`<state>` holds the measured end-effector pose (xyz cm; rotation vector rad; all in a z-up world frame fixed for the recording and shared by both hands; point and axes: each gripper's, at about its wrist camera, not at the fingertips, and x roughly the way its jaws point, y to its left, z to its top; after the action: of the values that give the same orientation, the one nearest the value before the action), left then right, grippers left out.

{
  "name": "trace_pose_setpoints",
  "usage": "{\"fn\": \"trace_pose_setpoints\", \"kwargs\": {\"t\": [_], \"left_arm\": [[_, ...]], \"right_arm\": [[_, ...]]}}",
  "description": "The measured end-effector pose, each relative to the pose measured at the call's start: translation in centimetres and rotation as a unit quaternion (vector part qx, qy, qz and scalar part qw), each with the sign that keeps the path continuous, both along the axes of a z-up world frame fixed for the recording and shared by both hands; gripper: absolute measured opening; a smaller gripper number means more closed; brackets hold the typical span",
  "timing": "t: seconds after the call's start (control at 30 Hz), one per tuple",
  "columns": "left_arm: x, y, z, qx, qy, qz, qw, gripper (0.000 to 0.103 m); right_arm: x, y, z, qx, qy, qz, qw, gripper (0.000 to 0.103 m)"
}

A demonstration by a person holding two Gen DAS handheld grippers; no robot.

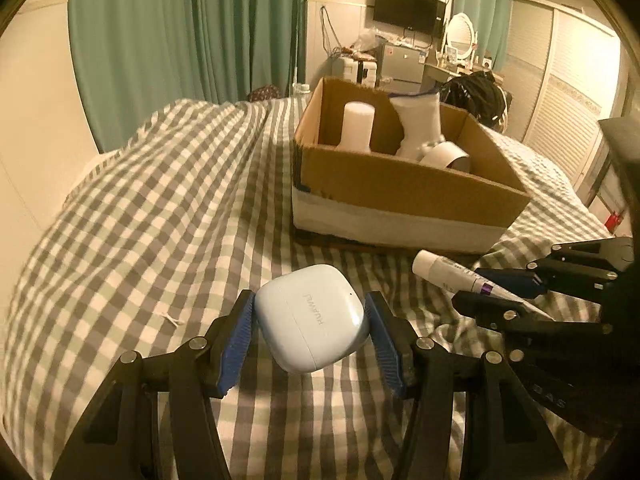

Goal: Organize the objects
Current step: 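Grasp the white earbud case with the left tool while the right tool grasps the toothpaste tube, then lower earbud case and toothpaste tube into the box and open both tools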

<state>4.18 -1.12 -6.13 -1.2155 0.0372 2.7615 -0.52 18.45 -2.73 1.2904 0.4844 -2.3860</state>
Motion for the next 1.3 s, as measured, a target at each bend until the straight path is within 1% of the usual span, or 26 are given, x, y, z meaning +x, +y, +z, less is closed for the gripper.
{"fn": "trace_pose_setpoints", "kwargs": {"t": [0.1,0.23,0.37,0.4,0.5,0.6,0.7,0.8,0.97,1.07,1.2,1.3], "left_arm": [[0.5,0.1,1.4,0.003,0.012,-0.006,0.9999,0.057],[0.2,0.5,3.8,0.014,0.032,-0.018,0.9992,0.057],[-1.1,1.0,6.8,0.024,0.059,-0.032,0.9974,0.057],[-1.6,1.2,7.5,0.025,0.066,-0.037,0.9968,0.057],[-3.5,2.1,9.1,0.017,0.081,-0.044,0.9956,0.057],[-5.9,3.1,9.9,0.003,0.089,-0.053,0.9946,0.057],[-8.4,3.7,10.4,0.004,0.091,-0.060,0.9941,0.057],[-11.2,4.1,10.4,0.009,0.089,-0.066,0.9938,0.057],[-15.0,4.9,10.1,0.014,0.086,-0.082,0.9928,0.057],[-17.4,5.3,9.4,0.019,0.071,-0.100,0.9923,0.057],[-19.9,6.2,7.7,0.005,0.056,-0.111,0.9922,0.057],[-20.7,6.4,6.1,0.004,0.039,-0.115,0.9926,0.057]], "right_arm": [[1.6,-0.2,2.4,-0.025,0.027,-0.002,0.999,0.019],[2.6,0.5,5.5,-0.054,0.060,-0.006,0.997,0.019],[1.4,1.6,9.0,-0.075,0.090,-0.017,0.993,0.019],[1.8,1.5,9.0,-0.079,0.097,-0.022,0.992,0.019],[1.0,2.6,11.0,-0.090,0.119,-0.042,0.988,0.019],[-0.6,3.8,12.5,-0.098,0.140,-0.057,0.984,0.019],[-2.2,4.4,13.6,-0.107,0.159,-0.075,0.979,0.019],[-4.1,5.0,14.0,-0.121,0.159,-0.085,0.976,0.019],[-7.7,5.5,13.7,-0.122,0.149,-0.089,0.977,0.019],[-9.6,5.8,13.4,-0.123,0.142,-0.090,0.978,0.019],[-11.4,6.6,12.0,-0.135,0.121,-0.094,0.979,0.019],[-11.9,6.9,10.4,-0.137,0.101,-0.099,0.980,0.019]]}}
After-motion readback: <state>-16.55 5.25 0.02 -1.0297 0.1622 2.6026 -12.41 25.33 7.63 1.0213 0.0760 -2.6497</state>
